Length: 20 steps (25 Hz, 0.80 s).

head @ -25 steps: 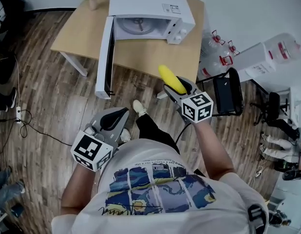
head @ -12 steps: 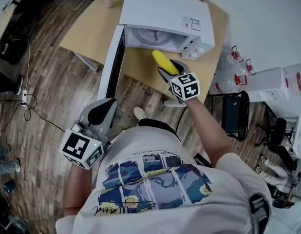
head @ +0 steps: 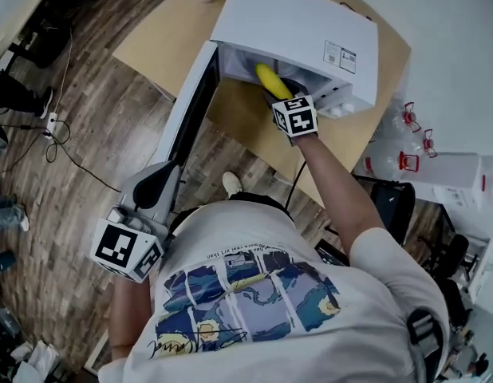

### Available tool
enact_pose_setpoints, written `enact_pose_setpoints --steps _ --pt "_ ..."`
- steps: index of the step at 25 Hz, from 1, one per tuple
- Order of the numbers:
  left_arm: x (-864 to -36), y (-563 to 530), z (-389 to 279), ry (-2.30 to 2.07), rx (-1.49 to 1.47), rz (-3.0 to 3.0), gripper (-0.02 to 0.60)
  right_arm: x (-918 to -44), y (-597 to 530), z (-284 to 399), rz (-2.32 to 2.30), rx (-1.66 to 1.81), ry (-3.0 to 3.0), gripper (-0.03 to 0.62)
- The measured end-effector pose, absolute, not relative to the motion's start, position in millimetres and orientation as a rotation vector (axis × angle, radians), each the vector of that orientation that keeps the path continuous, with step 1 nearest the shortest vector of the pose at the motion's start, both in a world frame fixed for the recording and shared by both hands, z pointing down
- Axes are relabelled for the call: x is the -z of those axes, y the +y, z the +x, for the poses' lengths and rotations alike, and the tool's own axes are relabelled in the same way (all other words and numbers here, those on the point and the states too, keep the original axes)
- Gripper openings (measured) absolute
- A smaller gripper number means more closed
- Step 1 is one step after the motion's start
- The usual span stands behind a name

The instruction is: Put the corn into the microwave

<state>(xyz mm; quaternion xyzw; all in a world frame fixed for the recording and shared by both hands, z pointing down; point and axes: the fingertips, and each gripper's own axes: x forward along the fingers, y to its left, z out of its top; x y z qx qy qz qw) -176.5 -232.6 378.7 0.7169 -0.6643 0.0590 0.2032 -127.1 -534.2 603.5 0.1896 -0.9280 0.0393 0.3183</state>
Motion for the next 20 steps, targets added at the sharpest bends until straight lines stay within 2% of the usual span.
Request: enact_pose_setpoints --steps 20 --pt "-387.4 -225.0 -195.0 -2.051 -0.216 1.725 0.009 -632.7 -599.8 -213.1 0.477 -0.021 -2.435 0.253"
